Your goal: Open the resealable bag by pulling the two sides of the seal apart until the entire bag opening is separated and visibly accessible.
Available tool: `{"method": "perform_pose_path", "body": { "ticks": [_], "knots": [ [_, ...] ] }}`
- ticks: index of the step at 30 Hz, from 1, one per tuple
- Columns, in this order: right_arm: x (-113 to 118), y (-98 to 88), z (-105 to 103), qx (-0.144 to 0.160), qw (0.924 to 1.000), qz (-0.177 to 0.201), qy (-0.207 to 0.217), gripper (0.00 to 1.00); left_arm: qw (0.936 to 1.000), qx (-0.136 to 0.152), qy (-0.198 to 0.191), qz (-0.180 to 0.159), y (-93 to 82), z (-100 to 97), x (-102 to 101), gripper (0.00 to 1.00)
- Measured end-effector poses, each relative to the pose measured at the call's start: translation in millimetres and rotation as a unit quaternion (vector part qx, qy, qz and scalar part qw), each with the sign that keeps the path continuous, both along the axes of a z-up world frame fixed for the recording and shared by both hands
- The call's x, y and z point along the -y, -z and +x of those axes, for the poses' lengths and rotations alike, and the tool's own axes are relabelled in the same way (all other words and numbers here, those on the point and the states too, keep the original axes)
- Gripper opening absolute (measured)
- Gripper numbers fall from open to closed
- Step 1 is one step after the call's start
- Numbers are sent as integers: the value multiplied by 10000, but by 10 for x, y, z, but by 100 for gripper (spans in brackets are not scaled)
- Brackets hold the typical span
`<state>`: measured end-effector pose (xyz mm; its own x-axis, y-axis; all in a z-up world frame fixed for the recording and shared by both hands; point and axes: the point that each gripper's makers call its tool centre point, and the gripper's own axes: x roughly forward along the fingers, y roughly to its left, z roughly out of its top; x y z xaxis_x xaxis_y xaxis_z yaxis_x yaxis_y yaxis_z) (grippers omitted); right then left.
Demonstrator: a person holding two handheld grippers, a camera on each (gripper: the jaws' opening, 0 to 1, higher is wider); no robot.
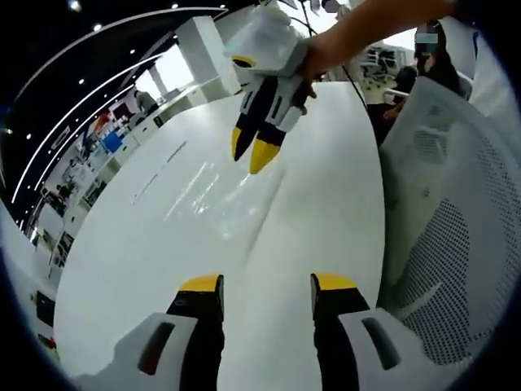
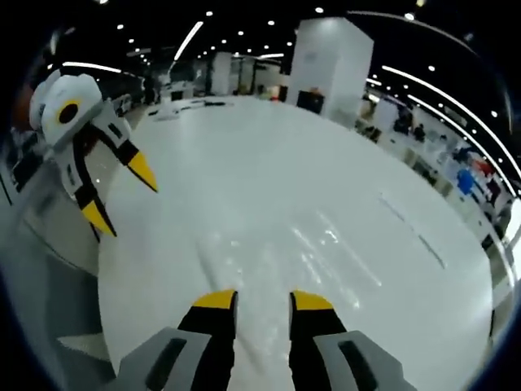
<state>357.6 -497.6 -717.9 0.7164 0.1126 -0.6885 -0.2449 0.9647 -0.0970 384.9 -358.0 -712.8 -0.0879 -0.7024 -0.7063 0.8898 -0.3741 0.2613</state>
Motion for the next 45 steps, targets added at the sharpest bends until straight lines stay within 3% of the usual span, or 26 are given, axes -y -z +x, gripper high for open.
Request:
{"method": "perform_pose_path", "body": {
  "ticks": [4, 12, 17, 22, 27, 33, 36, 40, 45],
  "knots": [
    [-28, -81, -50, 202, 9998, 37, 50, 22, 10000, -71, -68, 3, 15, -16, -25, 45],
    [-49, -122, -191, 394, 9980, 312, 373, 34, 9994, -234, -264, -30, 31, -5, -51, 49],
    [-72, -127, -266, 578, 9949, 530, 630, 53, 9979, -412, -494, -76, 22, 17, -57, 53],
    [-89, -72, -377, 587, 9939, 576, 741, 58, 9956, -604, -700, -169, -17, 31, -92, 59],
    [-106, -76, -470, 671, 9900, 790, 956, 68, 9918, -700, -993, -390, -58, 94, -114, 77],
    [-96, -141, -525, 920, 9832, 838, 1336, 83, 9873, -872, -1242, -475, -24, 144, -166, 88],
    [-140, -160, -543, 938, 9816, 926, 1379, 89, 9857, -885, -1334, -531, -22, 153, -190, 99],
    [-168, -194, -559, 966, 9797, 983, 1457, 98, 9826, -899, -1517, -580, -54, 220, -220, 100],
    [-203, -231, -617, 1075, 9783, 922, 1509, 100, 9783, -1093, -1676, -535, -68, 227, -281, 100]
  ]
}}
